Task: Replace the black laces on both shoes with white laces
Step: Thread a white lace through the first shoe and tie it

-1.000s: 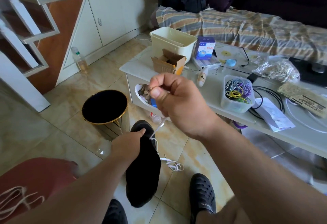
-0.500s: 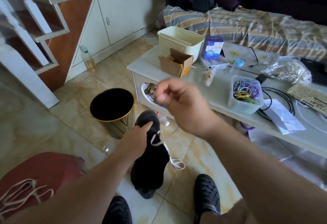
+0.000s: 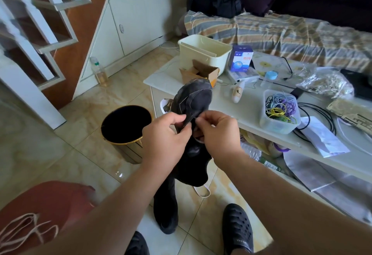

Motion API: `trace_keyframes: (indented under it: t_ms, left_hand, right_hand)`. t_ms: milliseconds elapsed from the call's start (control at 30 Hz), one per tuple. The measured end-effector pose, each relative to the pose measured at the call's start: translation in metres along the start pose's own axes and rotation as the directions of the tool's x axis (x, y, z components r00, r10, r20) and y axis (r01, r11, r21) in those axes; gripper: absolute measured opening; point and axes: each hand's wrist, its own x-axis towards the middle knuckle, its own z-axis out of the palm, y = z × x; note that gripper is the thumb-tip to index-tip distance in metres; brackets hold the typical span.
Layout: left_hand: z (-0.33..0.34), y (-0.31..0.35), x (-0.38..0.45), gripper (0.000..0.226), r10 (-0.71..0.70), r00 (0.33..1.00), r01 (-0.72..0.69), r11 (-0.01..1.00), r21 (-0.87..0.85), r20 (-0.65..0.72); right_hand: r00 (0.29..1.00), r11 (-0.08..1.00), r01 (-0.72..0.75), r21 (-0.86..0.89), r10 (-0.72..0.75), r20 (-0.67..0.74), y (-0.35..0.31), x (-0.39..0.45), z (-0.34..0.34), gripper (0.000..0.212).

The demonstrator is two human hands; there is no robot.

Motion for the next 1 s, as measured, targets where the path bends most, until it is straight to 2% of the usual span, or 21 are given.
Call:
trace_keyframes:
  t_ms: [67, 233, 333, 400, 500, 600, 700, 800, 900, 1000]
  left_hand:
    - [0.0, 0.008, 0.0, 0.015, -0.001, 0.999, 0.0, 1.0, -0.027, -0.046]
    - [-0.002, 0.02, 0.0, 0.016, 0.0, 0.997, -0.006, 0.997, -0.074, -0.083]
    - [-0.002, 0.024, -0.002, 0.014, 0.006, 0.998, -0.012, 0.994, -0.105, -0.062]
    - [-0.003, 0.026, -0.002, 0.019, 0.035, 0.998, -0.041, 0.991, -0.131, -0.05]
    - [-0.006, 0.023, 0.0, 0.023, 0.056, 0.997, -0.064, 0.988, -0.141, -0.056]
    - [-0.007, 0.021, -0.001, 0.021, 0.053, 0.997, -0.06, 0.987, -0.151, -0.05]
    - [-0.005, 0.024, -0.004, 0.021, 0.056, 0.998, -0.059, 0.988, -0.143, -0.028]
    - [-0.003, 0.028, -0.007, 0.02, 0.056, 0.998, -0.056, 0.988, -0.143, -0.007]
    - [-0.004, 0.03, -0.006, 0.02, 0.057, 0.998, -0.059, 0.988, -0.145, -0.014]
    - [-0.006, 0.031, -0.005, 0.02, 0.052, 0.999, -0.051, 0.989, -0.142, 0.002]
  right_hand:
    - [0.998, 0.974, -0.062, 0.216, 0.054, 0.044, -0.007, -0.003, 0.001, 0.027]
    - [0.997, 0.962, -0.078, 0.261, 0.069, 0.042, -0.016, -0.005, 0.004, 0.023]
    - [0.98, 0.866, -0.199, 0.459, 0.161, 0.12, -0.017, -0.007, 0.007, 0.018]
    - [0.969, 0.818, -0.236, 0.524, 0.16, 0.187, -0.017, -0.006, 0.006, 0.013]
    - [0.972, 0.856, -0.197, 0.479, 0.104, 0.212, -0.021, -0.003, 0.002, 0.014]
    - [0.986, 0.899, -0.146, 0.413, 0.097, 0.138, -0.026, -0.005, -0.001, 0.016]
    - [0.989, 0.903, -0.148, 0.403, 0.144, 0.04, -0.028, -0.009, 0.003, 0.027]
    - [0.98, 0.867, -0.177, 0.467, 0.201, -0.001, -0.027, -0.012, 0.007, 0.038]
    - [0.974, 0.842, -0.188, 0.506, 0.227, -0.015, -0.027, -0.014, 0.009, 0.031]
    - [0.982, 0.868, -0.145, 0.475, 0.184, -0.036, -0.03, -0.015, 0.006, 0.022]
